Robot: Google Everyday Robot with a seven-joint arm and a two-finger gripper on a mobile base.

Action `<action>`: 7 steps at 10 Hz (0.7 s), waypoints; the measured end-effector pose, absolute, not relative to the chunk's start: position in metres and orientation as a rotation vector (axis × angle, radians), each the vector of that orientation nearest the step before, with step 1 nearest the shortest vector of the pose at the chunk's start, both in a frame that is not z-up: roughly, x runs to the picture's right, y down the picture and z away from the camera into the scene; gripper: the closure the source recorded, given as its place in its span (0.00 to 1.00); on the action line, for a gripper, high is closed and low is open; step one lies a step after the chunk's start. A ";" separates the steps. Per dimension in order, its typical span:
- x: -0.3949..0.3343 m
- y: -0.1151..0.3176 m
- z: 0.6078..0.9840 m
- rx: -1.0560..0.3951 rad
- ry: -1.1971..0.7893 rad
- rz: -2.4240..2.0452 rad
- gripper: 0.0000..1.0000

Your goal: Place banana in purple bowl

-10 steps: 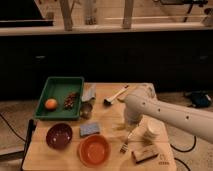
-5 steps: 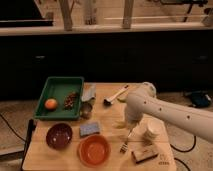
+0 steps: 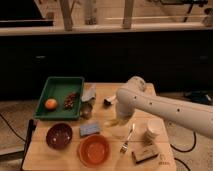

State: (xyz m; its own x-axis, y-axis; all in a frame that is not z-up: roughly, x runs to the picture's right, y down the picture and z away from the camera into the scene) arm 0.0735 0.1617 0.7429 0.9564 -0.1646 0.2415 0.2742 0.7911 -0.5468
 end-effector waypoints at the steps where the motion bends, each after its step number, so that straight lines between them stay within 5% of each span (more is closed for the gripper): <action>1: 0.065 0.159 0.742 -0.613 -0.199 -0.269 1.00; 7: 0.008 0.141 0.736 -0.614 -0.286 -0.498 1.00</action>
